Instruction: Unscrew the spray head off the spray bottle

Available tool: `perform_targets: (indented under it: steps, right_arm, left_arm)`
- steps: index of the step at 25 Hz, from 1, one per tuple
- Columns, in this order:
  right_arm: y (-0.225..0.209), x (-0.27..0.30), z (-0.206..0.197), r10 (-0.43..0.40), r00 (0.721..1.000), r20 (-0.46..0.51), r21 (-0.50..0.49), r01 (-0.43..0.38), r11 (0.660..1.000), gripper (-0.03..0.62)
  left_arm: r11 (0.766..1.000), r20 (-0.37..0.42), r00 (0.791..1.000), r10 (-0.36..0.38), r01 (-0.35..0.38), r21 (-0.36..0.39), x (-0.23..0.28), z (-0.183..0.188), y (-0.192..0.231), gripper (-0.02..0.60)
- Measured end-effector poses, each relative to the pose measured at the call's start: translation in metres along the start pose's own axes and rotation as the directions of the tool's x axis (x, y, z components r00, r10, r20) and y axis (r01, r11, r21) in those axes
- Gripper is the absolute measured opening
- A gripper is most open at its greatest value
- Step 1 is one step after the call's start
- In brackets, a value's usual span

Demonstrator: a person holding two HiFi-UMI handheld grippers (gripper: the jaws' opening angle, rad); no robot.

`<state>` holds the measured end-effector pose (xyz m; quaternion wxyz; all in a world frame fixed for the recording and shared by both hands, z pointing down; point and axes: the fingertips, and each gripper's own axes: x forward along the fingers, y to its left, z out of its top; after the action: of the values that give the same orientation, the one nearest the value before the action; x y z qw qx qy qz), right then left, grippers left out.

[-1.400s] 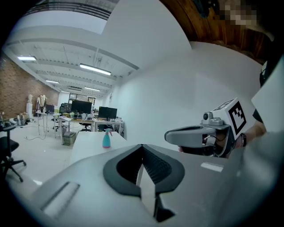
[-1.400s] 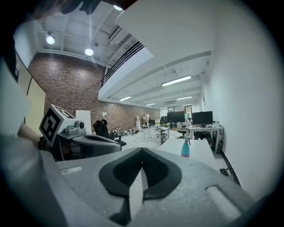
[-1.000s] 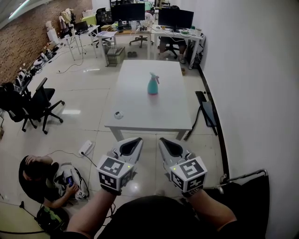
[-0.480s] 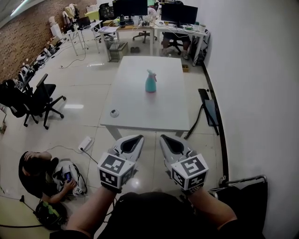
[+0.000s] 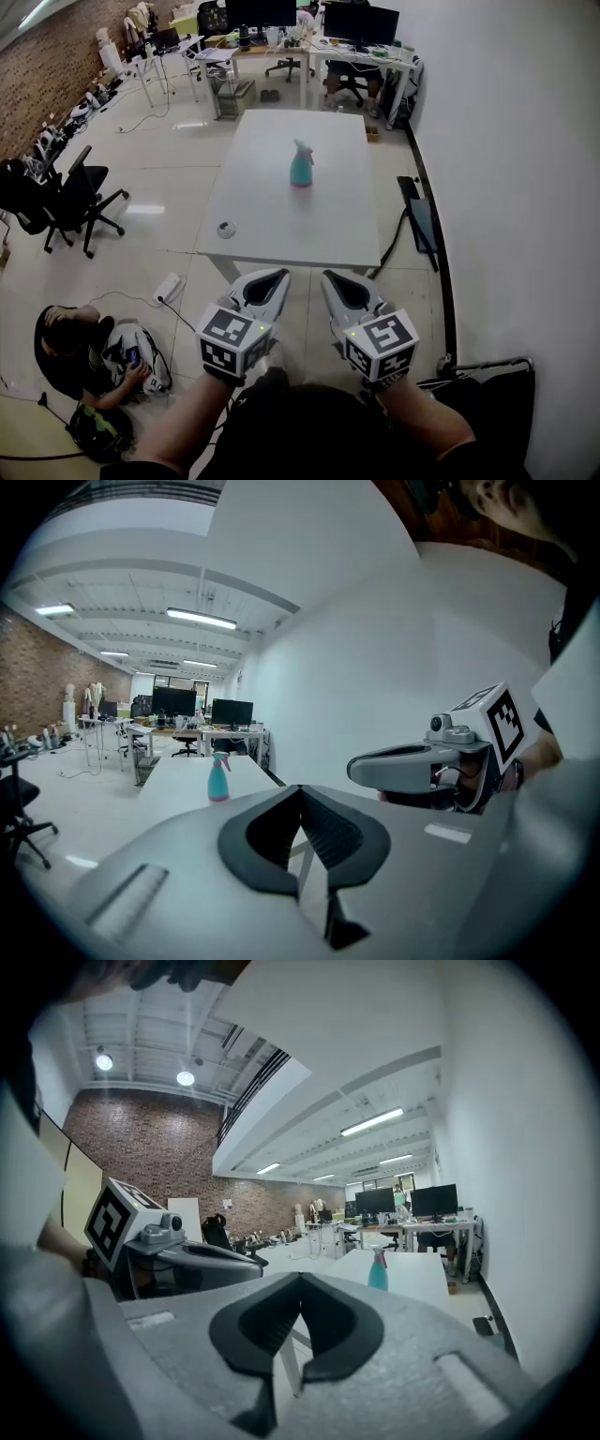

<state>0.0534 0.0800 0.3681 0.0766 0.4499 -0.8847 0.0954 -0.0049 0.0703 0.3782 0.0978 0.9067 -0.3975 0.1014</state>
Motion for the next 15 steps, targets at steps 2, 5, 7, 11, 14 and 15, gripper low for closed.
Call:
perform_targets:
  steps: [2, 5, 7, 11, 14, 15]
  right_arm:
    - [-0.003, 0.004, 0.000, -0.007, 1.000, -0.004, -0.002, 0.007, 1.000, -0.009]
    - [-0.010, 0.012, 0.002, -0.022, 1.000, -0.010, -0.004, 0.022, 1.000, -0.009]
    - [-0.015, 0.019, 0.003, -0.032, 0.999, -0.014, -0.005, 0.032, 0.999, -0.009]
    - [-0.021, 0.036, 0.010, -0.049, 0.998, -0.025, -0.011, 0.048, 0.999, -0.009]
    - [-0.027, 0.051, 0.015, -0.064, 0.998, -0.028, -0.016, 0.064, 0.998, -0.009]
    - [-0.029, 0.056, 0.016, -0.070, 0.997, -0.029, -0.018, 0.069, 0.997, -0.009]
  left_arm:
    - [1.000, 0.002, 1.000, -0.005, 0.005, -0.005, 0.005, 0.000, 0.005, 0.017]
    - [1.000, 0.006, 1.000, -0.018, 0.018, -0.013, 0.013, 0.003, 0.013, 0.017]
    - [0.999, 0.007, 1.000, -0.030, 0.030, -0.020, 0.020, 0.004, 0.019, 0.017]
    - [0.999, 0.010, 0.999, -0.047, 0.047, -0.027, 0.032, 0.009, 0.037, 0.017]
    - [0.998, 0.017, 0.998, -0.063, 0.063, -0.028, 0.041, 0.013, 0.050, 0.017]
    - [0.997, 0.018, 0.997, -0.069, 0.069, -0.029, 0.045, 0.014, 0.055, 0.017]
